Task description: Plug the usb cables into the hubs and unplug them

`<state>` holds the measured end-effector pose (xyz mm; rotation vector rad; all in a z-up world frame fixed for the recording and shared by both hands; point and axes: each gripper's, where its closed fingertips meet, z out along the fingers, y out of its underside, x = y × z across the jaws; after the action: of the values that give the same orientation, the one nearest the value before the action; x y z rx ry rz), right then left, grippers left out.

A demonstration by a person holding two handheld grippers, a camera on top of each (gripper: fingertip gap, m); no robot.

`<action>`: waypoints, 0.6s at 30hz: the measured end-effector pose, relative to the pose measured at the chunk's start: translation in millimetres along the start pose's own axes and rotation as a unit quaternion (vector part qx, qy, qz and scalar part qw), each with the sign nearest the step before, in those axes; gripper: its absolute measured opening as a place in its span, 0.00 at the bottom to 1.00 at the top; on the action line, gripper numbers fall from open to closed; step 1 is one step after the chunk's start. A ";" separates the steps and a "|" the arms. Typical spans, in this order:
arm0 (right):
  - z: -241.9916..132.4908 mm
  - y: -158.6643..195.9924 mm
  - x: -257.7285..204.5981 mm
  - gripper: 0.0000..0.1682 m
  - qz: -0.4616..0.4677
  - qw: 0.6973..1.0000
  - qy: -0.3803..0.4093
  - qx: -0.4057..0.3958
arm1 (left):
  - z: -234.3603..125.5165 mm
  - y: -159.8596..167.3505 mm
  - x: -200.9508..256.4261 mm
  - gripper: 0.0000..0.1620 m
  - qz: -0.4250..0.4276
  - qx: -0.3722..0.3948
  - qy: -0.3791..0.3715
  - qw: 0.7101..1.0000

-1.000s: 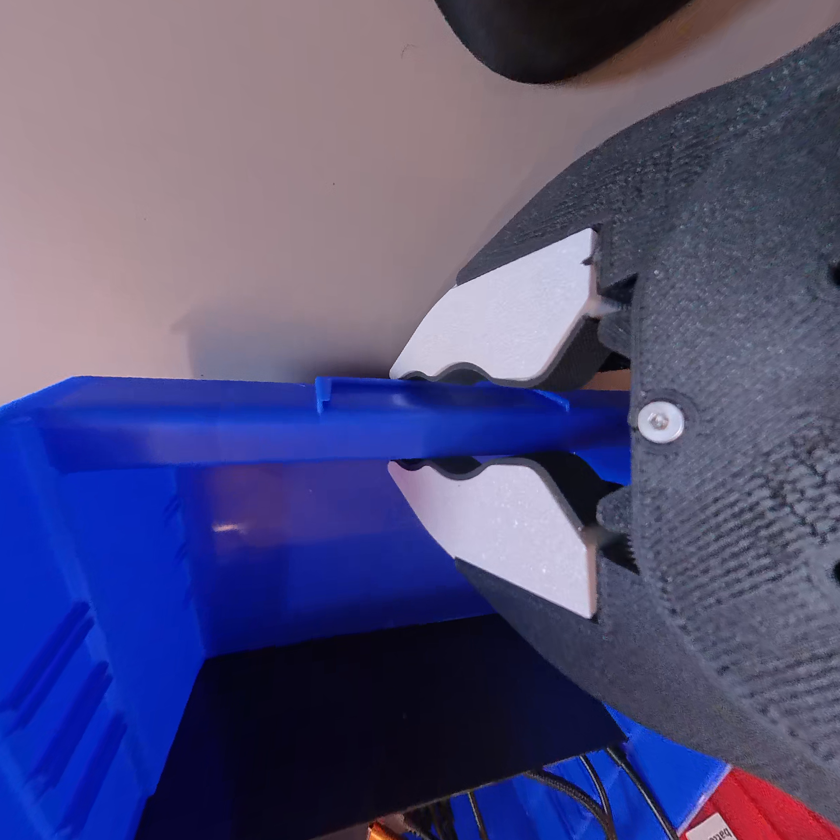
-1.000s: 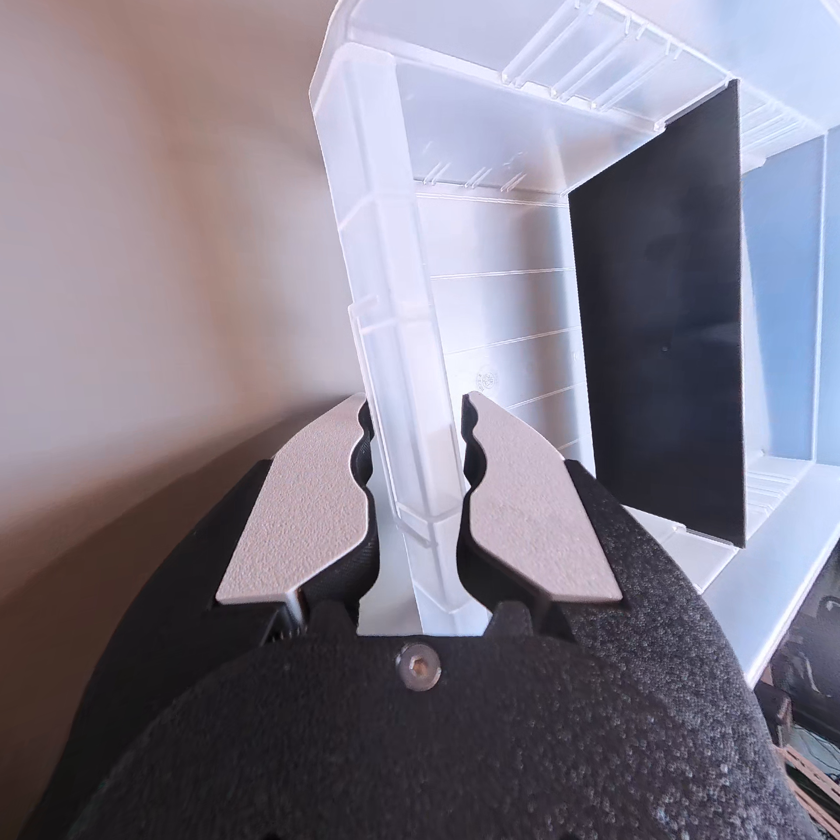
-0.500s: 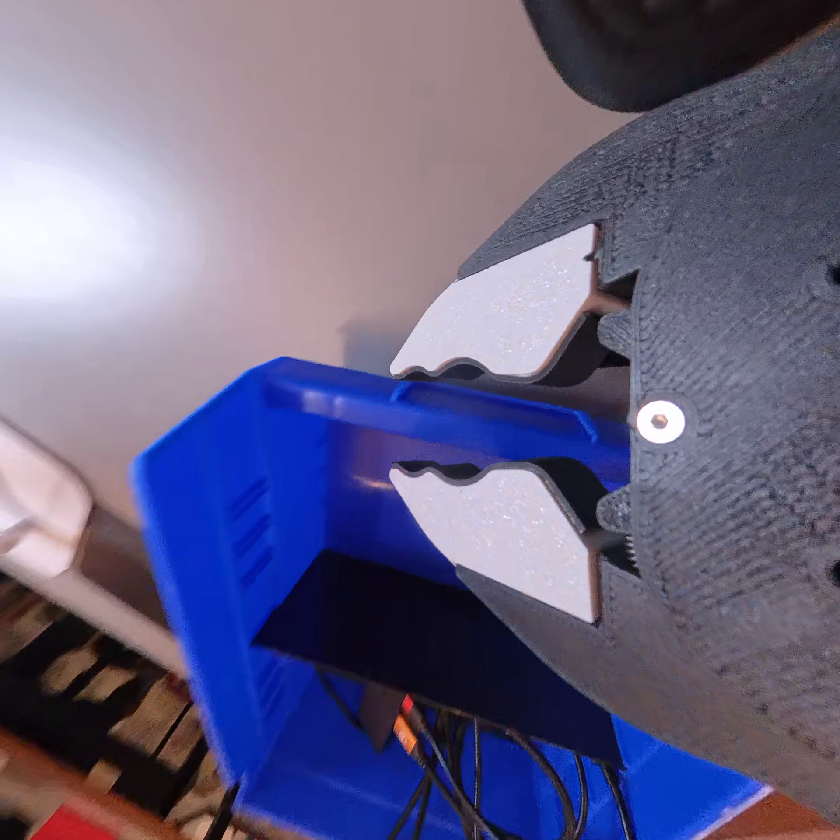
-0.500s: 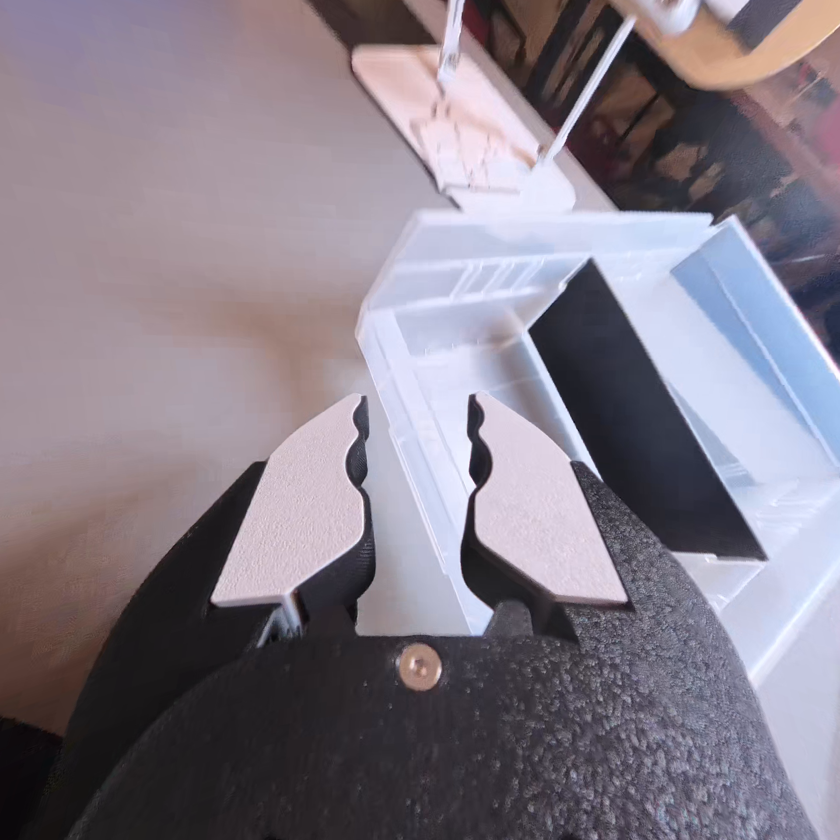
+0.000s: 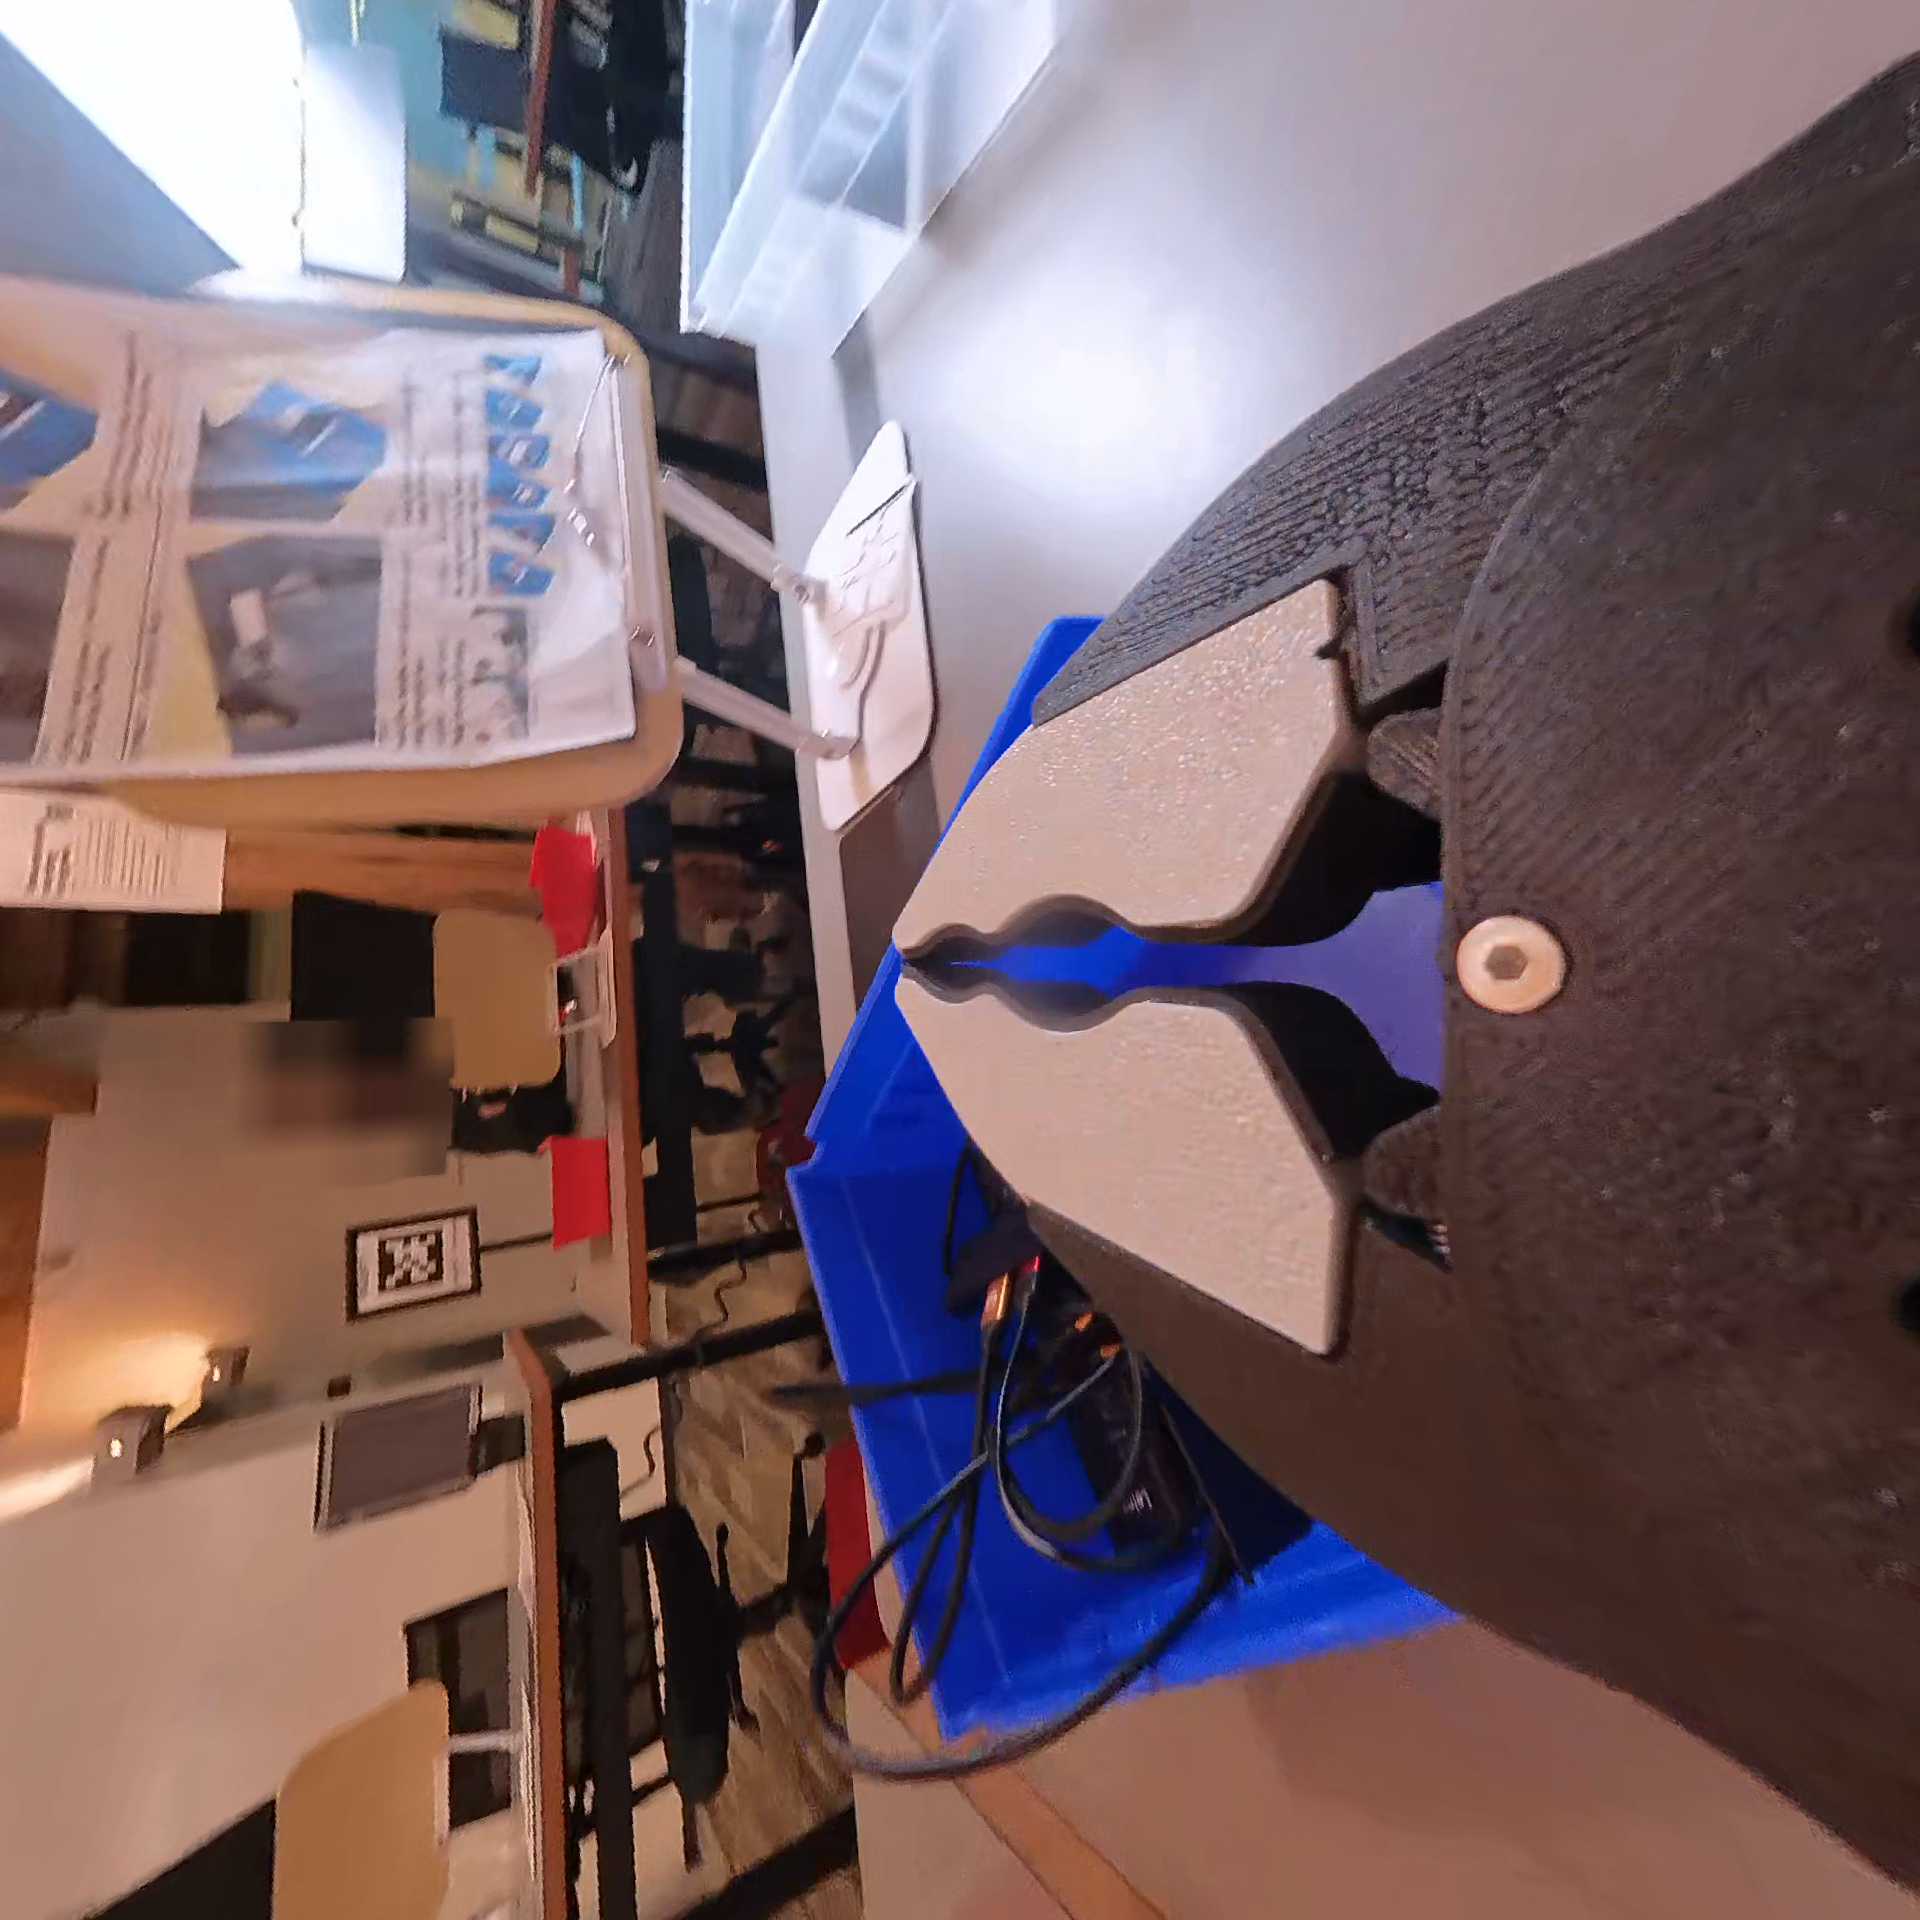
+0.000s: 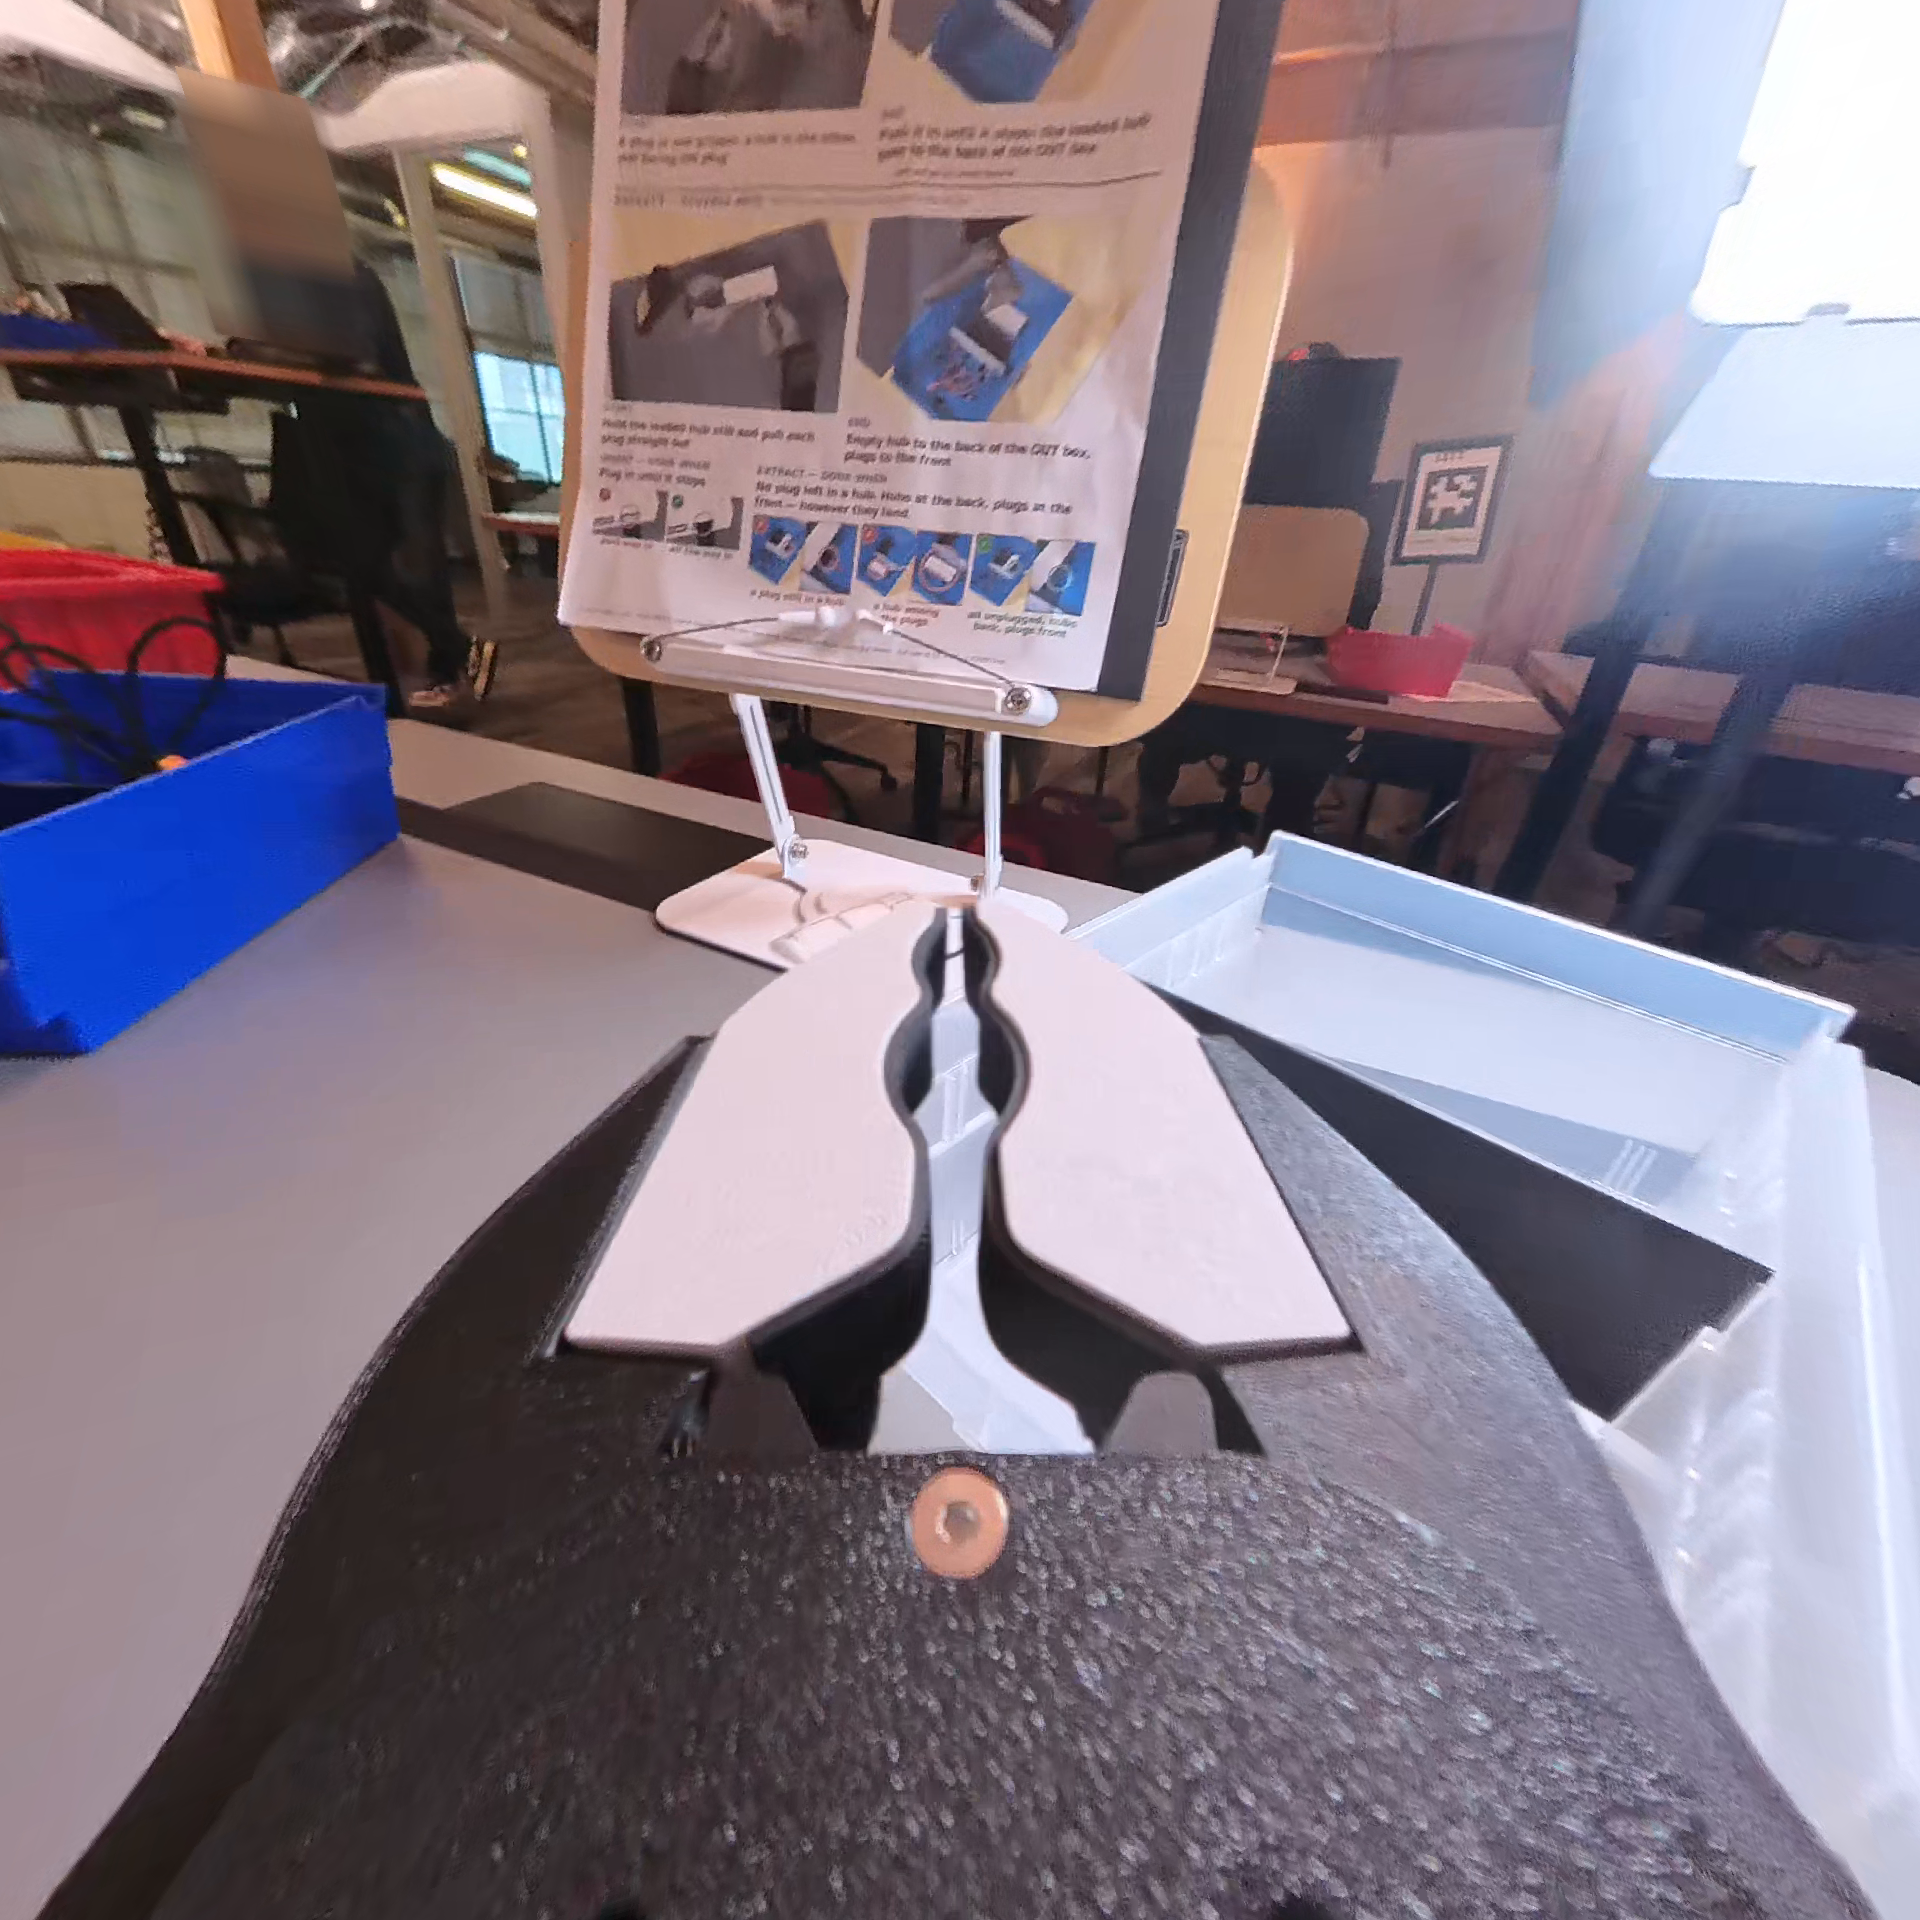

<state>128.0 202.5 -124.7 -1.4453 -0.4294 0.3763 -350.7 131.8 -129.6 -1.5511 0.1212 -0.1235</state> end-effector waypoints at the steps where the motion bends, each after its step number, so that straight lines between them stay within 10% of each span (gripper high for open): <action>1: -2.5 -3.3 2.4 0.01 0.006 1.000 0.001 0.008 | 4.3 -3.5 -6.3 0.00 -0.004 -0.004 -0.010 1.000; 8: -9.5 1.2 -5.5 0.01 0.007 1.000 -0.028 0.005 | 86.3 19.7 -74.1 0.14 0.025 -0.248 -0.044 0.968; 18: -13.9 6.4 -19.3 0.01 -0.025 0.997 -0.073 -0.001 | 99.2 99.4 -149.8 0.25 0.250 -0.579 -0.063 0.774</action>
<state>118.3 181.5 -133.2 -1.4123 -0.5824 0.4420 -483.0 254.7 -227.4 -2.6886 0.5829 0.6001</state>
